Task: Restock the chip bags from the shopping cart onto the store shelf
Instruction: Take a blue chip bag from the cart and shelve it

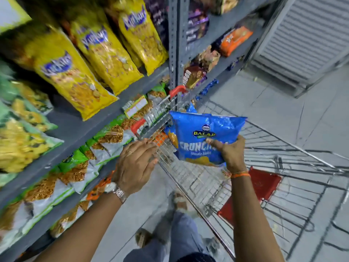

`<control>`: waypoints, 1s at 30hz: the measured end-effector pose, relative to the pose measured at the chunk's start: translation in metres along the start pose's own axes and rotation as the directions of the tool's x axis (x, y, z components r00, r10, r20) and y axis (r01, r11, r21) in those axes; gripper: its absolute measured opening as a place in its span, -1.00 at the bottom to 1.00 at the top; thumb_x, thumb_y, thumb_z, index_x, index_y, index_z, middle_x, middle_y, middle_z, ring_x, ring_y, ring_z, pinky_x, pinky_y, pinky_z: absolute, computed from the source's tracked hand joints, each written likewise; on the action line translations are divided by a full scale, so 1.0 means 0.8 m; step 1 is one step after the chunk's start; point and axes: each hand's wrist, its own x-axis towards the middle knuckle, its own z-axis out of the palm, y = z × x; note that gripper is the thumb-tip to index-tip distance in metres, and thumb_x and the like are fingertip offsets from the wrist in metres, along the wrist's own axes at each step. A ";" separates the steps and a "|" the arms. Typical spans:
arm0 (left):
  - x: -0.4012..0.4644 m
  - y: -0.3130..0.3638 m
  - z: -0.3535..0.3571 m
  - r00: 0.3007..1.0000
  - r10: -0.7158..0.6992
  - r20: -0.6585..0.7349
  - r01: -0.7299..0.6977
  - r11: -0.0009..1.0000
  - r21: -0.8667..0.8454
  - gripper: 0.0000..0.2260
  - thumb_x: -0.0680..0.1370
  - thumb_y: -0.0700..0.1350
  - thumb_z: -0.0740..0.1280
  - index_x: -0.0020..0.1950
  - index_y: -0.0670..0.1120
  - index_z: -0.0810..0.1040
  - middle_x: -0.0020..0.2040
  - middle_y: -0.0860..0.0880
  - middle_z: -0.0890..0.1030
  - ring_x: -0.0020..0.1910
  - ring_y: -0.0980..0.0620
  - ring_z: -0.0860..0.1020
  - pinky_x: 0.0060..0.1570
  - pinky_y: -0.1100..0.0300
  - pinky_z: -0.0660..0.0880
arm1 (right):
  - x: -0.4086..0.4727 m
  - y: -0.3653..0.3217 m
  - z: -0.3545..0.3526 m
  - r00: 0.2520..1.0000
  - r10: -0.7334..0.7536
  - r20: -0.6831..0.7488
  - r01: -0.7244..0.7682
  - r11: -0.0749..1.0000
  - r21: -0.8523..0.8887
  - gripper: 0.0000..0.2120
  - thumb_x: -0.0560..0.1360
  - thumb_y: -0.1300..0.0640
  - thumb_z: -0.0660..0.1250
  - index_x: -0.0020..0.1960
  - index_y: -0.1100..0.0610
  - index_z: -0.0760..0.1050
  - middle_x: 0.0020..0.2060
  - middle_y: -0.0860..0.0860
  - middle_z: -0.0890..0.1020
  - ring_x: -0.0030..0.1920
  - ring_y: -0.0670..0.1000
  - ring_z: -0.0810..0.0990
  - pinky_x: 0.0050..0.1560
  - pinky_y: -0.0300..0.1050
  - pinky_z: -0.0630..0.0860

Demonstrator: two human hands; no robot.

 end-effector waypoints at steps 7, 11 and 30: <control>0.027 -0.029 -0.172 0.925 -0.035 -0.378 0.111 0.977 0.182 -0.63 0.67 0.02 0.18 0.33 -0.10 0.62 0.32 -0.04 0.64 0.38 -0.14 0.53 0.47 -0.06 0.33 | -0.003 -0.213 0.097 0.950 -0.253 0.182 0.237 0.966 0.106 -0.66 0.27 0.33 0.58 0.02 0.19 0.64 -0.16 -0.11 0.77 -0.17 -0.09 0.73 -0.16 -0.17 0.64; 0.034 -0.042 -0.278 0.819 0.003 -0.573 0.194 0.940 0.282 -0.65 0.66 -0.01 0.20 0.34 -0.11 0.62 0.33 -0.07 0.63 0.42 -0.13 0.50 0.46 -0.09 0.34 | -0.021 -0.328 0.163 0.871 -0.417 0.259 0.377 0.907 0.190 -0.66 0.21 0.22 0.59 -0.04 0.05 0.66 -0.14 -0.14 0.77 -0.14 -0.08 0.75 -0.14 -0.16 0.65; 0.013 -0.128 -0.399 0.594 0.005 -0.805 0.496 0.786 0.370 -0.64 0.66 -0.02 0.17 0.29 -0.12 0.65 0.21 -0.09 0.70 0.16 -0.15 0.67 0.22 -0.09 0.50 | 0.022 -0.560 0.412 0.736 -0.434 0.519 0.331 0.900 0.283 -0.55 0.25 0.12 0.68 0.04 0.18 0.58 0.04 0.05 0.73 0.10 0.12 0.71 0.14 0.07 0.63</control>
